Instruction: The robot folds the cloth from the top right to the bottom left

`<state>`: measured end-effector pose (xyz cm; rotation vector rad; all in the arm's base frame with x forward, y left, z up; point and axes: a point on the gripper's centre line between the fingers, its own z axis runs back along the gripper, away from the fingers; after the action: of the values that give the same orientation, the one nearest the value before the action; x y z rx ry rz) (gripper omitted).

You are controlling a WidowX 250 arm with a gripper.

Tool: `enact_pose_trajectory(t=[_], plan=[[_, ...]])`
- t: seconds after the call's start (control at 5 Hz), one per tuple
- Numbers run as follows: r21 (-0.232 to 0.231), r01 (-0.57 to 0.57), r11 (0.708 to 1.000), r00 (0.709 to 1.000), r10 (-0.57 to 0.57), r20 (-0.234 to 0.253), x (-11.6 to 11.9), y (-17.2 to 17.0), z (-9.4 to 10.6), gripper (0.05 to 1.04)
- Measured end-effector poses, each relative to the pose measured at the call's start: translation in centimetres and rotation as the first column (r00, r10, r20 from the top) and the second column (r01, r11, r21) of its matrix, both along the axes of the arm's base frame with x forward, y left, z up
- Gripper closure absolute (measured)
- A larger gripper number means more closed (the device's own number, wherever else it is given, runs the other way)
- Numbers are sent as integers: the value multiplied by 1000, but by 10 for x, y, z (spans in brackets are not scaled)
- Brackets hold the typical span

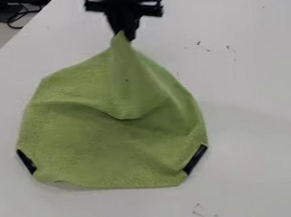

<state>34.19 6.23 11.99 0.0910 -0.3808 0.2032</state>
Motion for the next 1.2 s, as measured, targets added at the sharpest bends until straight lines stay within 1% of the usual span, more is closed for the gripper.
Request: enact_pose_trajectory(t=[0.2, 0.4, 0.6, 0.8, 1.0, 1.2], plan=[[-41, -63, 997, 998, 64, 29, -37, 3, -13, 940], [-74, -133, 988, 989, 137, 47, -68, 10, -23, 940], [-92, -174, 980, 983, 179, 44, -89, 11, -33, 940], [-100, -206, 973, 977, 211, 37, -103, 9, -35, 940], [-133, -249, 959, 968, 252, 12, -119, 7, -48, 940], [-145, -276, 950, 960, 278, -7, -133, 6, -53, 897]])
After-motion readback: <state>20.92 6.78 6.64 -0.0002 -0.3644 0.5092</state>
